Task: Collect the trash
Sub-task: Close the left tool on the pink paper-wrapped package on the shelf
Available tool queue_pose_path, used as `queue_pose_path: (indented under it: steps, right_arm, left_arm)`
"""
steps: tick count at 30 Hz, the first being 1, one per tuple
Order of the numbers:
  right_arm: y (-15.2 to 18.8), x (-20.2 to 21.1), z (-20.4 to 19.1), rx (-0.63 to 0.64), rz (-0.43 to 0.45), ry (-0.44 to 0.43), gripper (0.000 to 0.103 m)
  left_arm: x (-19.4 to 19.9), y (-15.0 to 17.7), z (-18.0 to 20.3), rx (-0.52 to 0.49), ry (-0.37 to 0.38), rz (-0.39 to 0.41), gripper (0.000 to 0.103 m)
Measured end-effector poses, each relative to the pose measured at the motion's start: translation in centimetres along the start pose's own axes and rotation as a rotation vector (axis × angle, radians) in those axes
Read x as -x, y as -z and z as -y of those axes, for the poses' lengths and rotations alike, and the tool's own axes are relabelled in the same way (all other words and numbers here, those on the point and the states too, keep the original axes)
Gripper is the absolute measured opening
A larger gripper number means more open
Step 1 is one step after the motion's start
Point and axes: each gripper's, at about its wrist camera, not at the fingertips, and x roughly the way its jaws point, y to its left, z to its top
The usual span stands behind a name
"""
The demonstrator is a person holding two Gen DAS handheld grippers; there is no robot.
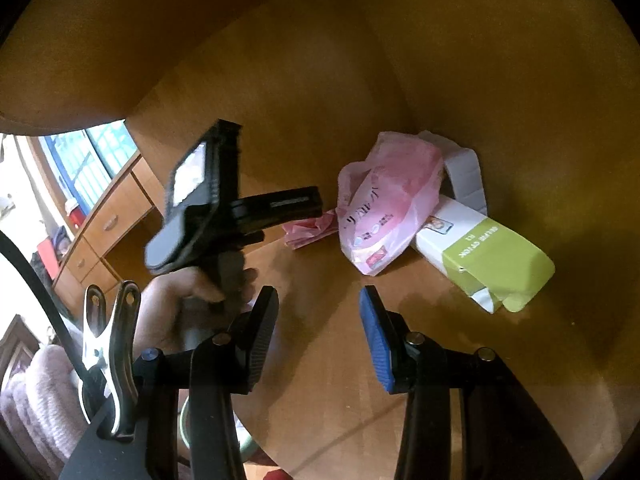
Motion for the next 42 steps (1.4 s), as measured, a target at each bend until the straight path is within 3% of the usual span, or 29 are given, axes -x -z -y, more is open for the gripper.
queue_pose_path:
  steps: [13, 20, 33, 42]
  right_arm:
    - [0.2, 0.4, 0.5, -0.038, 0.0, -0.019, 0.043]
    - [0.3, 0.0, 0.1, -0.036, -0.006, -0.02, 0.043]
    - [0.5, -1.4, -0.5, -0.029, -0.024, -0.001, 0.043]
    - [0.8, -2.5, -1.3, -0.035, -0.04, 0.014, 0.043]
  left_arm:
    - [-3.8, -0.9, -0.4, 0.039, -0.043, -0.078, 0.092]
    - [-3.8, -0.4, -0.8, 0.03, -0.082, -0.036, 0.084]
    - [-0.1, 3.2, -4.7, 0.002, 0.005, -0.013, 0.08]
    - [4.2, 7.4, -5.7, -0.046, 0.03, 0.063, 0.08]
